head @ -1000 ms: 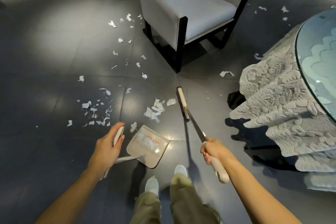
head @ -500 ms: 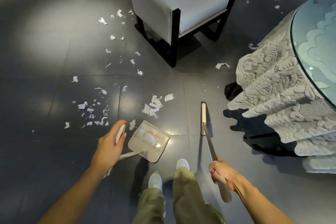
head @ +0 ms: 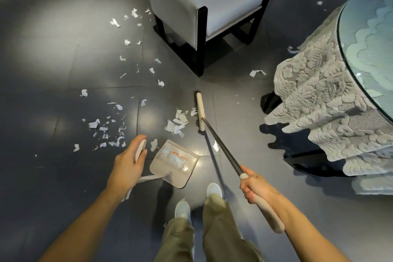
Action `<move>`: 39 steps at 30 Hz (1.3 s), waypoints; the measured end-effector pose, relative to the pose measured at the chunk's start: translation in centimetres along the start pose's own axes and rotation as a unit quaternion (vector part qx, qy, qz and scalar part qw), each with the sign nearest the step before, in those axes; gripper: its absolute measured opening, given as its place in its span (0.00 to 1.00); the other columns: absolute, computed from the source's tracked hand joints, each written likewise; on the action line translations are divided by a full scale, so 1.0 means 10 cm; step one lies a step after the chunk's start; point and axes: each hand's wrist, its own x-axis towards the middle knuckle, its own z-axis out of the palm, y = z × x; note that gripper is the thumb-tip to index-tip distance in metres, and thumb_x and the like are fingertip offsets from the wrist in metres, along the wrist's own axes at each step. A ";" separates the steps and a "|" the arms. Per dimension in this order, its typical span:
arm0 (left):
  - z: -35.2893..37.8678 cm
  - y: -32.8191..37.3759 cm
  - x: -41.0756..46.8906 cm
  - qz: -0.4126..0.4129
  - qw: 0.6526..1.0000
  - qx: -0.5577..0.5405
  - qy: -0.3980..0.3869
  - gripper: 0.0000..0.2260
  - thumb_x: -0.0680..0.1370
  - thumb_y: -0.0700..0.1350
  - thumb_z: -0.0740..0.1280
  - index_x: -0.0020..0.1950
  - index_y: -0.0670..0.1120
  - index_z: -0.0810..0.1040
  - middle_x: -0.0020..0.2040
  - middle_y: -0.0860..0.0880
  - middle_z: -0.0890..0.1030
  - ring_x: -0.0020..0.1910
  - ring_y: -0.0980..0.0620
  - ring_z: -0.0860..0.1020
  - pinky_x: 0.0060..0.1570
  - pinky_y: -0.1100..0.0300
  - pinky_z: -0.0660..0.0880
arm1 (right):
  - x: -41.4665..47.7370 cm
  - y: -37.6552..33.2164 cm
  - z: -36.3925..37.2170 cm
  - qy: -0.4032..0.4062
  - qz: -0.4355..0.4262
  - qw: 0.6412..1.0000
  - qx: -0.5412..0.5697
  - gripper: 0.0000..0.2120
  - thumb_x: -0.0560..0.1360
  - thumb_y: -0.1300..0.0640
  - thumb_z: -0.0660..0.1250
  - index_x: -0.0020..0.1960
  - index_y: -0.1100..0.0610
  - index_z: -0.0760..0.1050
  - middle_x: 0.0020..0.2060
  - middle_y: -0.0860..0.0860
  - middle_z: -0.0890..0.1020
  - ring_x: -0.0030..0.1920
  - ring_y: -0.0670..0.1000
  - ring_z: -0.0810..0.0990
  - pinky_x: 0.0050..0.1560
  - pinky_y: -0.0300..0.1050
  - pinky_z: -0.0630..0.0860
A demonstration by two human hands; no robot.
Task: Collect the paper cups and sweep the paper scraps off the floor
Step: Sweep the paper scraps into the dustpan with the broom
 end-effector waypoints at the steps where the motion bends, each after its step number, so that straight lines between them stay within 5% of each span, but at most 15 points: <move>1: 0.00 0.00 0.01 -0.004 1.000 0.000 -0.002 0.15 0.81 0.44 0.61 0.67 0.54 0.69 0.54 0.44 0.77 0.51 0.43 0.75 0.50 0.55 0.71 | -0.01 -0.02 -0.04 0.011 0.008 1.000 0.009 0.37 0.72 0.74 0.54 0.76 0.48 0.57 0.21 0.51 0.66 0.18 0.45 0.62 0.18 0.32 0.61; 6: -0.03 0.02 0.01 -0.008 1.000 -0.003 -0.008 0.16 0.81 0.44 0.60 0.68 0.54 0.69 0.53 0.45 0.76 0.50 0.45 0.74 0.49 0.56 0.71 | -0.06 -0.08 -0.24 0.045 0.017 0.999 0.013 0.34 0.73 0.72 0.54 0.74 0.49 0.58 0.20 0.51 0.66 0.17 0.46 0.63 0.18 0.32 0.62; 13: -0.02 0.04 -0.04 0.001 1.000 -0.012 -0.002 0.14 0.81 0.43 0.60 0.66 0.54 0.70 0.50 0.52 0.74 0.48 0.50 0.72 0.47 0.59 0.68 | 0.01 0.05 0.14 0.009 0.034 0.999 0.005 0.14 0.74 0.73 0.52 0.53 0.57 0.65 0.23 0.52 0.67 0.18 0.45 0.64 0.16 0.35 0.63; 17: -0.02 0.02 -0.07 0.006 1.000 -0.014 -0.007 0.14 0.81 0.43 0.60 0.65 0.55 0.70 0.51 0.53 0.74 0.49 0.51 0.72 0.47 0.59 0.68 | -0.02 -0.09 0.51 -0.028 0.047 0.998 0.021 0.07 0.71 0.71 0.58 0.46 0.64 0.71 0.33 0.54 0.73 0.26 0.46 0.72 0.23 0.35 0.70; 21: -0.05 0.03 -0.14 0.001 1.000 -0.018 0.001 0.14 0.81 0.42 0.60 0.65 0.56 0.71 0.49 0.53 0.74 0.47 0.52 0.73 0.46 0.59 0.68 | 0.04 -0.36 0.50 -0.115 0.088 0.988 0.047 0.12 0.72 0.68 0.58 0.31 0.59 0.70 0.20 0.50 0.69 0.17 0.44 0.68 0.15 0.33 0.65; 25: -0.14 -0.05 -0.19 -0.029 0.999 -0.016 0.007 0.16 0.81 0.44 0.60 0.67 0.56 0.69 0.54 0.49 0.76 0.50 0.50 0.73 0.50 0.55 0.71 | -0.08 -0.66 0.39 -0.125 0.089 0.986 0.061 0.15 0.76 0.72 0.51 0.40 0.54 0.65 0.18 0.49 0.64 0.14 0.43 0.62 0.13 0.29 0.59; 29: -0.21 -0.13 -0.32 -0.047 0.997 -0.030 0.047 0.16 0.80 0.44 0.62 0.67 0.57 0.70 0.57 0.45 0.79 0.55 0.44 0.77 0.54 0.51 0.74 | -0.24 -0.92 0.31 -0.058 0.022 0.996 -0.070 0.20 0.73 0.74 0.52 0.56 0.57 0.70 0.24 0.52 0.63 0.14 0.44 0.61 0.18 0.28 0.60; 33: -0.25 -0.18 -0.50 -0.076 0.990 -0.061 0.100 0.14 0.80 0.43 0.63 0.63 0.58 0.72 0.46 0.46 0.78 0.43 0.46 0.77 0.43 0.57 0.70 | -0.03 -1.24 0.20 -0.001 -0.036 0.985 -0.172 0.16 0.73 0.73 0.52 0.53 0.59 0.71 0.24 0.53 0.66 0.15 0.45 0.62 0.18 0.31 0.62; 39: -0.34 -0.38 -0.73 -0.103 0.980 -0.067 0.154 0.15 0.79 0.41 0.64 0.65 0.54 0.73 0.51 0.49 0.79 0.45 0.50 0.77 0.47 0.59 0.69 | 0.66 -1.71 0.20 0.002 -0.072 0.962 -0.265 0.11 0.74 0.70 0.53 0.52 0.61 0.69 0.26 0.54 0.68 0.20 0.47 0.65 0.20 0.35 0.67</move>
